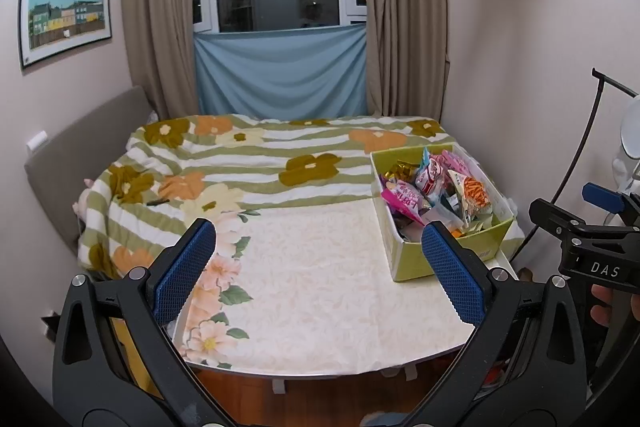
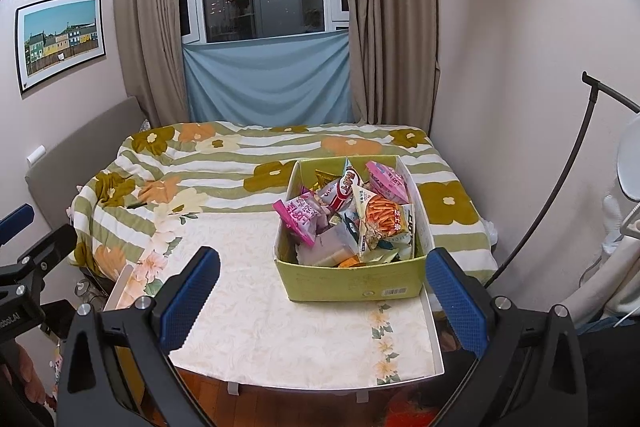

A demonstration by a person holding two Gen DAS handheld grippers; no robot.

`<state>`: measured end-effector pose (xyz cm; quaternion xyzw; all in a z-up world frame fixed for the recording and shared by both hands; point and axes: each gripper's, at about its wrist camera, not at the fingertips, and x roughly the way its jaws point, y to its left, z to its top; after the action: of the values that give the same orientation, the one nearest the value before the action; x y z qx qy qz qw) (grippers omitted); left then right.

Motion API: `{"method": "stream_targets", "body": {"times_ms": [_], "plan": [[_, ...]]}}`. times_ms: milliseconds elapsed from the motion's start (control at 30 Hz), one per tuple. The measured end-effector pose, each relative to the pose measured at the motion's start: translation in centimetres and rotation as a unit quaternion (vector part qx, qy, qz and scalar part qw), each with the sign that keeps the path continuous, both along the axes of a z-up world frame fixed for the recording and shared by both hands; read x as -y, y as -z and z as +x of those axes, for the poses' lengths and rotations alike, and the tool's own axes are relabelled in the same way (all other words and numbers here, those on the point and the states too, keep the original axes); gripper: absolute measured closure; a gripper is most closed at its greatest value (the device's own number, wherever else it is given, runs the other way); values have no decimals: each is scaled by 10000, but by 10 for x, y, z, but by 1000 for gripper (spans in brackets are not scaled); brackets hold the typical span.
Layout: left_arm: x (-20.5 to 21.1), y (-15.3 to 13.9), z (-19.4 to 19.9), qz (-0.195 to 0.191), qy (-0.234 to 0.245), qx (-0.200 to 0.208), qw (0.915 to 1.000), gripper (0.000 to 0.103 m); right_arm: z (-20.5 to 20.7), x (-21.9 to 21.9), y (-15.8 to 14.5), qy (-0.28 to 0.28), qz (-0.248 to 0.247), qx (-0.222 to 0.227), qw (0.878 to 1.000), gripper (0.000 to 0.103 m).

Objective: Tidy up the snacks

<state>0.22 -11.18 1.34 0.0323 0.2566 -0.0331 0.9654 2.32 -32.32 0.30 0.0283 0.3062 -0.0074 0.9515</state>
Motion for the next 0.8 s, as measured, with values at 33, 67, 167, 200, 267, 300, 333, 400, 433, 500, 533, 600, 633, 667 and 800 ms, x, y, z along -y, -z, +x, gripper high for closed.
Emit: {"method": "stream_targets", "body": {"times_ms": [33, 67, 167, 200, 267, 300, 333, 400, 433, 500, 533, 600, 633, 667, 800], "plan": [[0, 0, 0, 3, -8, -7, 10000, 1, 1, 0, 0, -6, 0, -7, 10000, 1], [0, 0, 2, 2, -15, -16, 10000, 1, 1, 0, 0, -3, -8, -7, 10000, 1], [-1, 0, 4, -21, -25, -32, 10000, 1, 2, 0, 0, -4, -2, -10, 10000, 1], [-1, 0, 5, -20, -29, -40, 10000, 1, 3, 1, 0, -5, -7, -9, 10000, 1], [-1, 0, 4, -10, -27, -30, 10000, 1, 3, 1, 0, -6, -5, -11, 10000, 1], [-1, 0, 4, -11, -25, -31, 10000, 1, 2, 1, 0, -10, -1, -10, 10000, 1], [-1, 0, 4, -12, -27, -32, 10000, 1, 3, 1, 0, -7, -9, -11, 10000, 1], [-1, 0, 4, -18, -24, -26, 10000, 1, 2, 1, 0, -5, -7, -8, 10000, 1], [-2, 0, 4, -19, -23, -29, 10000, 1, 3, 1, 0, -8, -4, -8, 10000, 1], [-2, 1, 5, -30, -23, -49, 10000, 1, 3, 1, 0, -8, -12, -14, 10000, 1], [-3, 1, 6, -37, -19, -59, 10000, 1, 3, 1, 0, -8, -13, -19, 10000, 1], [-5, 2, 7, -49, -18, -74, 10000, 1, 3, 1, 0, -8, -4, -18, 10000, 1], [-6, 2, 7, -57, -31, -72, 10000, 1, 3, 1, 0, -5, -7, -20, 10000, 1], [-7, 1, 7, -50, -41, -57, 10000, 1, 3, 1, 0, -6, -4, -15, 10000, 1], [-7, 0, 7, 14, -118, 12, 9999, 1, 4, 1, 0, -6, -2, -16, 10000, 1]]}}
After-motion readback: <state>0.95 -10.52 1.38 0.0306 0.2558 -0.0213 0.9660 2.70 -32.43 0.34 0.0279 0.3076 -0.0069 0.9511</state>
